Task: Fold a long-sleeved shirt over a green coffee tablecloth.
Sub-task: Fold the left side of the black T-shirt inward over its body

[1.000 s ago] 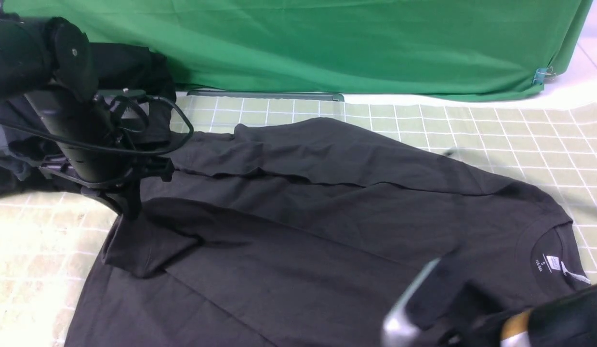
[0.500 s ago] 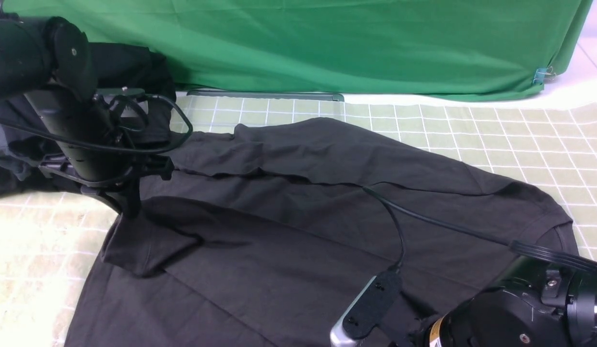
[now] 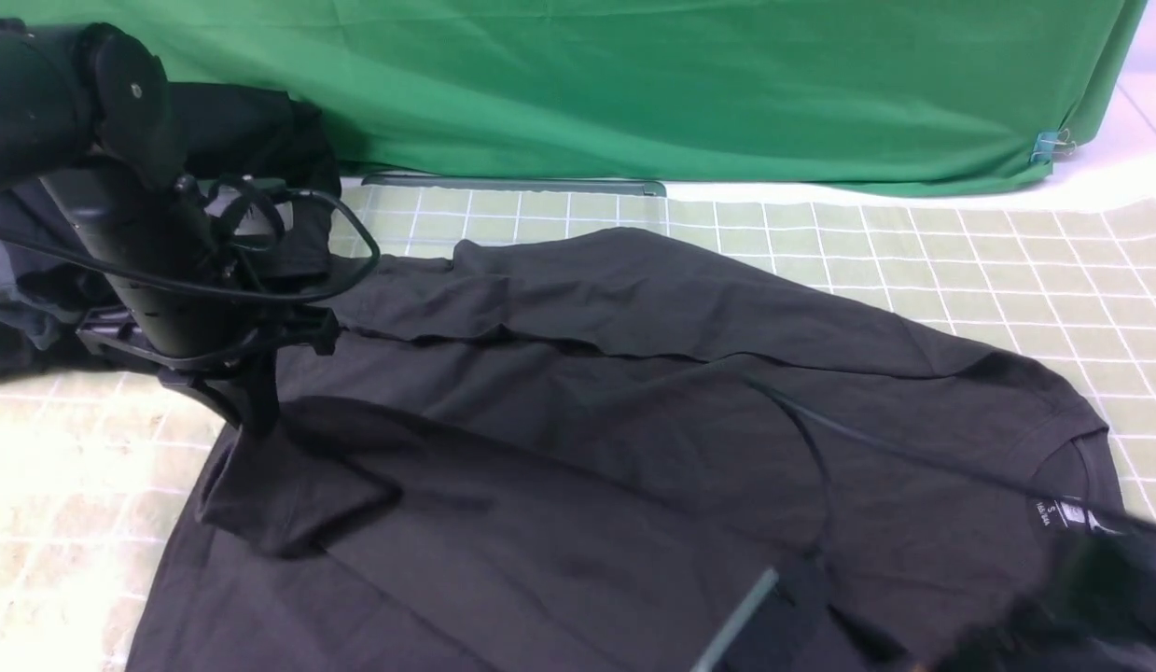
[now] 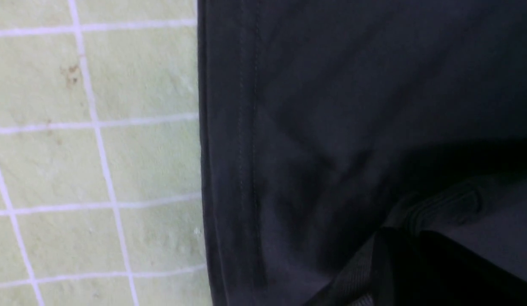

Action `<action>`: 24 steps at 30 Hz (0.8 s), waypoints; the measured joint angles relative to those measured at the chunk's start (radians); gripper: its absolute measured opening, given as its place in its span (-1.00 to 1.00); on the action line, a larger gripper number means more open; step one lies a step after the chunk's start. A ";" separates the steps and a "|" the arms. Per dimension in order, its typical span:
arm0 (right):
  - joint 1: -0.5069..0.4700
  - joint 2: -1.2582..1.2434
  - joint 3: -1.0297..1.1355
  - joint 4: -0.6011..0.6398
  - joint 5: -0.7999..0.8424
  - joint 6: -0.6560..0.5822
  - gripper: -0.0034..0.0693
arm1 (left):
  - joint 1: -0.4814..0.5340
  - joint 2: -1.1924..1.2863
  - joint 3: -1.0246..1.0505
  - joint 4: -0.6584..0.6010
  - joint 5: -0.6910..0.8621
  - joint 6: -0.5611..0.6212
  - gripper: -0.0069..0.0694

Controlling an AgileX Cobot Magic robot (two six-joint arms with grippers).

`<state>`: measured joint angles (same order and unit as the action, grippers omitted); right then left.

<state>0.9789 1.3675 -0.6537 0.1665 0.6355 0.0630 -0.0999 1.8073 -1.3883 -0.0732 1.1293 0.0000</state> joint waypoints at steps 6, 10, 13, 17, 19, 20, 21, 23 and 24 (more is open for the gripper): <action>0.046 -0.113 0.071 -0.007 0.011 0.111 -0.87 | 0.000 0.006 0.000 -0.004 0.013 0.000 -0.78; 0.047 -0.140 0.072 -0.007 0.019 0.135 -0.87 | 0.000 0.026 0.000 -0.004 0.014 0.000 -0.78; 0.047 -0.141 0.072 -0.003 0.057 0.145 -0.87 | 0.000 0.043 0.000 -0.008 0.014 0.000 -0.78; 0.047 -0.141 0.072 -0.003 0.084 0.155 -0.87 | 0.000 0.055 0.000 -0.018 0.013 0.000 -0.78; 0.047 -0.141 0.072 -0.003 0.082 0.155 -0.87 | 0.000 0.057 0.000 -0.020 0.011 0.000 -0.77; 0.047 -0.141 0.072 -0.003 0.081 0.155 -0.87 | 0.000 0.057 0.000 -0.020 0.009 0.000 -0.76; 0.047 -0.141 0.072 -0.003 0.081 0.156 -0.87 | 0.000 0.057 0.000 -0.019 0.005 0.000 -0.71; 0.047 -0.141 0.072 -0.003 0.081 0.156 -0.87 | 0.000 0.057 0.000 -0.014 0.002 0.000 -0.57; 0.047 -0.141 0.072 -0.003 0.081 0.156 -0.87 | 0.000 0.057 0.000 -0.008 0.002 0.000 -0.49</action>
<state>1.0257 1.2263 -0.5818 0.1638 0.7166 0.2188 -0.0999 1.8646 -1.3883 -0.0811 1.1310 0.0000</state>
